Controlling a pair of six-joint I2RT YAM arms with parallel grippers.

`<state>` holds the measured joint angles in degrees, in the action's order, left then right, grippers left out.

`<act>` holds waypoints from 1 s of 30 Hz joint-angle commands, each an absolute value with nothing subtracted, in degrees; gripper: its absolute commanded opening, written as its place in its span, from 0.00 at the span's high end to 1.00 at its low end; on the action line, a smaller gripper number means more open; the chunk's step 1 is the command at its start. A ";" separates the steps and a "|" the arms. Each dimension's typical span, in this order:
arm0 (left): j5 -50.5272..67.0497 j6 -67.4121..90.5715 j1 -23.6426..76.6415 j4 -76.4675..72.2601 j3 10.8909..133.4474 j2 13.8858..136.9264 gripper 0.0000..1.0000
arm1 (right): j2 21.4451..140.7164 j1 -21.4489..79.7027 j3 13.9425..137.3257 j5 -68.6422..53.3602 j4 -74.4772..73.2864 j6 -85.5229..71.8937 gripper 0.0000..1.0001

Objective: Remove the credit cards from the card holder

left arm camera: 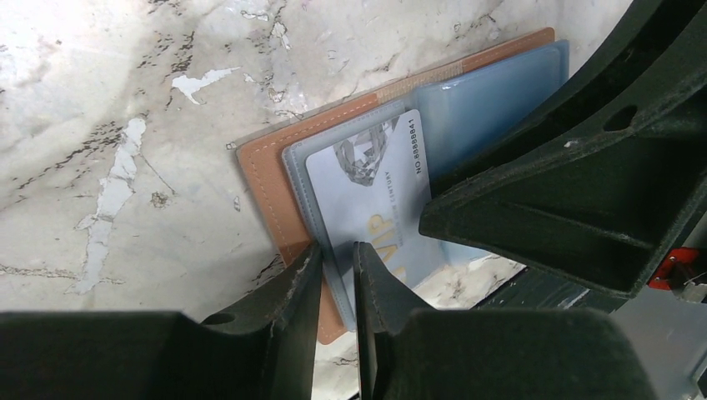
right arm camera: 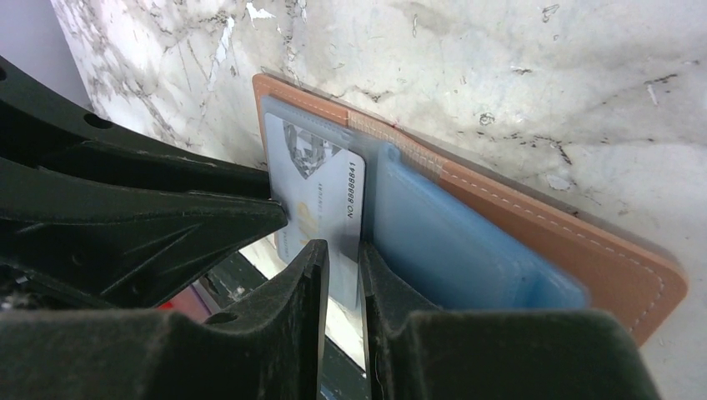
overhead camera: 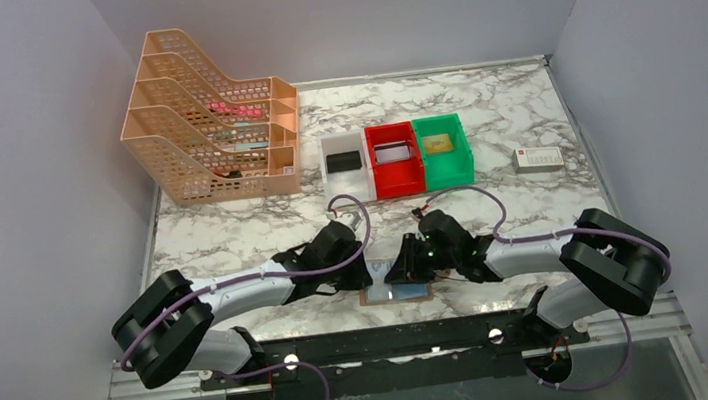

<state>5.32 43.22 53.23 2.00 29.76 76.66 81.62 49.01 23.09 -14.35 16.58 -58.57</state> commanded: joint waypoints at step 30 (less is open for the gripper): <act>7.58 44.31 53.44 -1.67 29.48 76.65 0.57 | 79.63 48.97 22.91 -10.11 12.71 -60.48 0.72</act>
